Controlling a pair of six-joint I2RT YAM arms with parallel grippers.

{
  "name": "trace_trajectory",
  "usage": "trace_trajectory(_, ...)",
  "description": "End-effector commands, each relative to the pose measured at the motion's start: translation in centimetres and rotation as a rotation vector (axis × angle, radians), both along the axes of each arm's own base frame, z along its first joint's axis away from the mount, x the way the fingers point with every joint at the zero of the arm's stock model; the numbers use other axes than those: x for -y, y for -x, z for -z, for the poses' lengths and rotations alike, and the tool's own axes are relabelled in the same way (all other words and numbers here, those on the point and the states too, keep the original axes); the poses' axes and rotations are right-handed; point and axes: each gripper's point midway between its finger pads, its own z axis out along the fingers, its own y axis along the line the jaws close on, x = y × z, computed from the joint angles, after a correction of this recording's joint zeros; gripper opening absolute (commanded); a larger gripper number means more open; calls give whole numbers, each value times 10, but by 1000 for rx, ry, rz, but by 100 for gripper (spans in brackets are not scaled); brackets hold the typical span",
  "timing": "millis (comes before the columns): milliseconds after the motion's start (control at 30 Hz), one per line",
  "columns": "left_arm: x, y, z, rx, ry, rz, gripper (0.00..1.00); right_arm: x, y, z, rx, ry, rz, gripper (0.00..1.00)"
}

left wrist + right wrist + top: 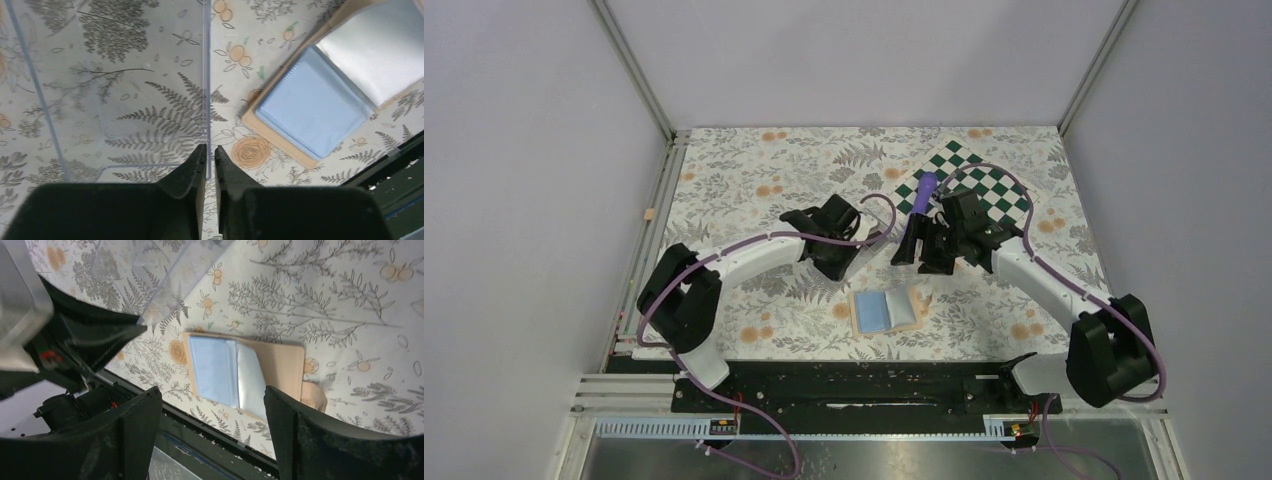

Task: Put the credit cards into the card holder
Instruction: Move the storage box to the center of the board.

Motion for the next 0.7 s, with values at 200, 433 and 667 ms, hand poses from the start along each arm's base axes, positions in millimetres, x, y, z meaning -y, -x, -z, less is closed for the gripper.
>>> trace_trajectory(200,-3,1,-38,167,114,-84,66,-15,-57,-7,51,85,-149,82)
trace_trajectory(433,-8,14,-99,272,351,-222,86,-15,-100,3,48,220,-181,80)
trace_trajectory(667,-15,37,-139,273,563,-311,97,-24,-133,33,-10,324,-247,67)
